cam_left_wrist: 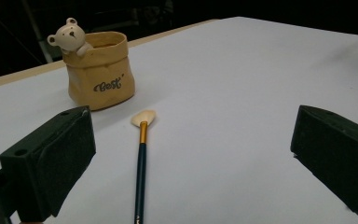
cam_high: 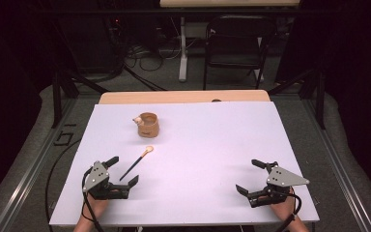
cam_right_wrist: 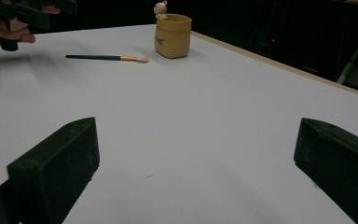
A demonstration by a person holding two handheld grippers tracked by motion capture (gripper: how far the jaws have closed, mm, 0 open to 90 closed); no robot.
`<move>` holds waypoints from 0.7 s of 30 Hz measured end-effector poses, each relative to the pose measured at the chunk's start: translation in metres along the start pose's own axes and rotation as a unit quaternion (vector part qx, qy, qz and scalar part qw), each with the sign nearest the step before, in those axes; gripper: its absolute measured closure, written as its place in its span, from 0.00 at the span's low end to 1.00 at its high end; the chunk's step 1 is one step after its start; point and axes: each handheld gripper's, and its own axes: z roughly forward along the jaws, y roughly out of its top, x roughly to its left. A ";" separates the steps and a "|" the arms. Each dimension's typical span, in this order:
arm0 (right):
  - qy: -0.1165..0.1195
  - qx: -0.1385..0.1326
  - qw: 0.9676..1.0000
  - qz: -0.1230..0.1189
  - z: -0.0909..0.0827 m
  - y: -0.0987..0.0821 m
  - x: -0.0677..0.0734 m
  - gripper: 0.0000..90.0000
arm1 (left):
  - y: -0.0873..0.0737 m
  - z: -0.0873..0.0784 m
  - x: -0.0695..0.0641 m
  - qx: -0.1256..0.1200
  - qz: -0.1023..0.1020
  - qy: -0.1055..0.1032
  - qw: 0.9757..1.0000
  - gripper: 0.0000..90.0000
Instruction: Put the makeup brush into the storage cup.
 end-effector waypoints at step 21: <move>-0.001 0.001 1.000 0.002 -0.001 0.000 0.000 0.00 | 0.014 0.021 0.014 0.050 -0.015 -0.002 0.999 0.00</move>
